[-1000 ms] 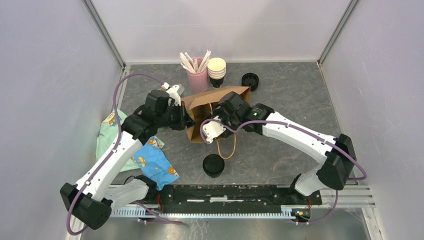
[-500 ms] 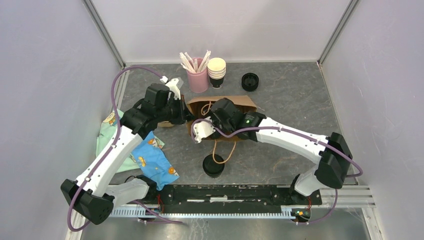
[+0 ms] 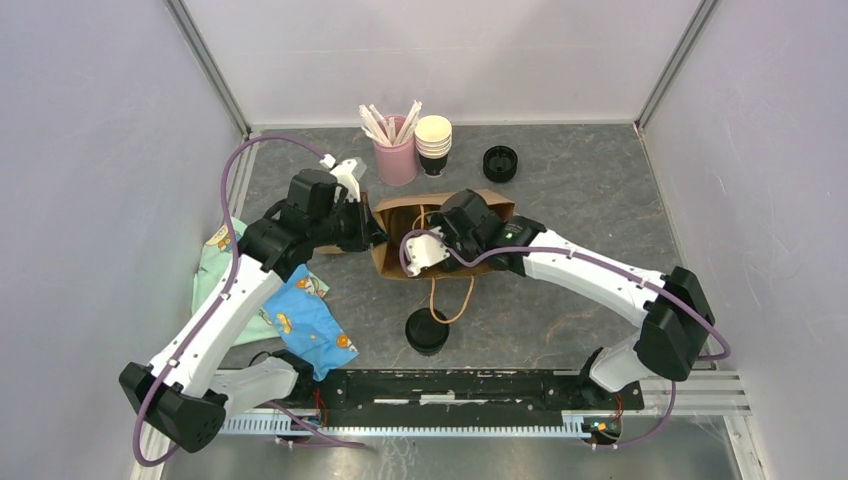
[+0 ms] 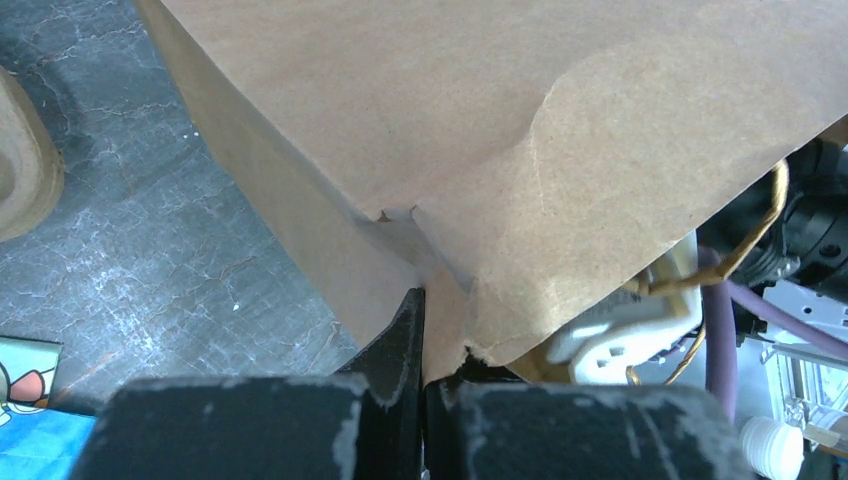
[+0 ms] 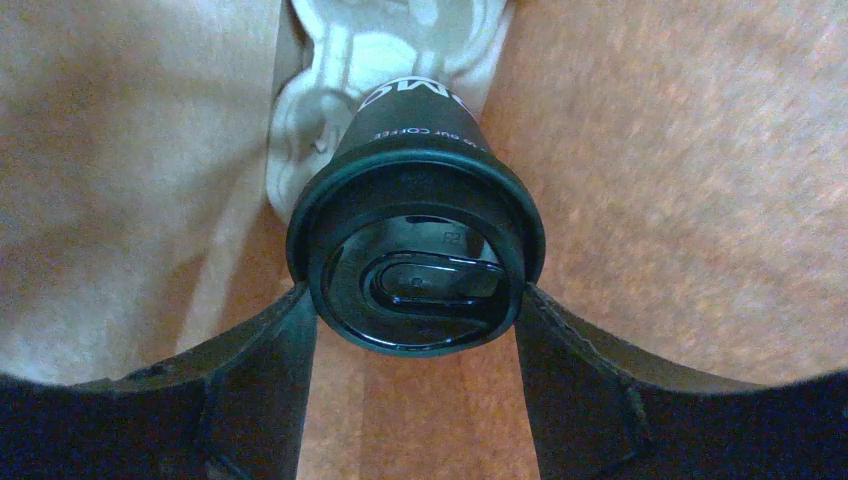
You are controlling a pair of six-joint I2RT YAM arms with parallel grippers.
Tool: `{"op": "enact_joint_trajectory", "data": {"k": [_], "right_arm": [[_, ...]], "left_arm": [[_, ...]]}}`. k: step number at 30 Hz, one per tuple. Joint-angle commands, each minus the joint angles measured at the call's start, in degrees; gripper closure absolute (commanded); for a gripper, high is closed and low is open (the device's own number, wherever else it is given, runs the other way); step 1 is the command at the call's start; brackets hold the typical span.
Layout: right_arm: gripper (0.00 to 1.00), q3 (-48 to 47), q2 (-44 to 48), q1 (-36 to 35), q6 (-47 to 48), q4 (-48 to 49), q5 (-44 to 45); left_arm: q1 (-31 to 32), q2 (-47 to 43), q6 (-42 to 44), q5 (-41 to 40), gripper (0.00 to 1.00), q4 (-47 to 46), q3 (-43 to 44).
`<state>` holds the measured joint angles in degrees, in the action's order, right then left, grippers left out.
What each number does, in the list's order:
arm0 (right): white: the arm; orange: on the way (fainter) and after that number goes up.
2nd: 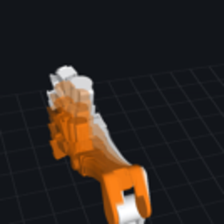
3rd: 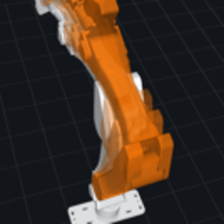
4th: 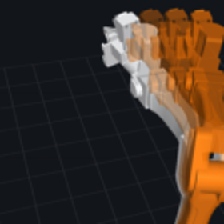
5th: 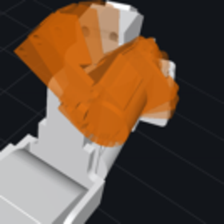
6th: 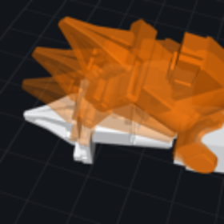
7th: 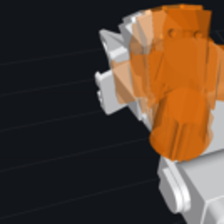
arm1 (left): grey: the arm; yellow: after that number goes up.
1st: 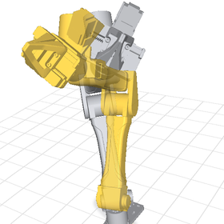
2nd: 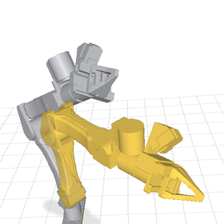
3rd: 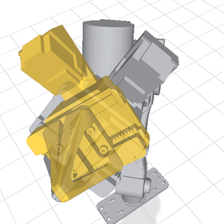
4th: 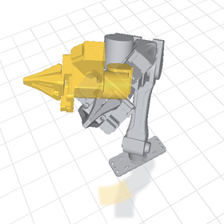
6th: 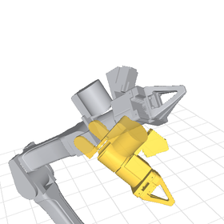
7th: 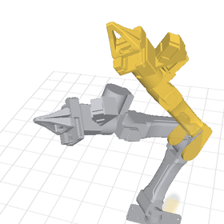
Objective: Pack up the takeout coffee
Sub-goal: Place the coffee cup on the cup tray.
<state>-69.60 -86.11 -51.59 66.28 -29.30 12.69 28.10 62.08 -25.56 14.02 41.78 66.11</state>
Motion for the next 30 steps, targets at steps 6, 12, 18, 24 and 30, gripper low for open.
{"op": "enact_joint_trajectory", "data": {"k": [6,12,18,24,30], "right_arm": [[1.0,1.25,2.52,3.75,0.65,1.06,2.73],[1.0,0.73,1.13,5.68,1.9,2.43,0.45],[1.0,-0.17,-0.85,5.8,2.4,3.05,-2.38],[1.0,-0.13,-1.56,5.8,2.37,4.45,-4.76],[1.0,0.23,-1.63,5.8,1.5,5.47,-5.82]], "left_arm": [[0.13,-1.68,2.75,2.3,0.98,-0.37,-1.59],[0.16,-2.4,2.7,2.78,0.98,-0.99,-2.91],[0.12,-1.84,2.53,3.42,0.98,-0.97,-1.9],[0.13,-1.35,2.32,3.48,0.98,-0.95,-1.37],[0.14,-1.27,2.26,3.45,0.98,-0.92,-1.51]]}}
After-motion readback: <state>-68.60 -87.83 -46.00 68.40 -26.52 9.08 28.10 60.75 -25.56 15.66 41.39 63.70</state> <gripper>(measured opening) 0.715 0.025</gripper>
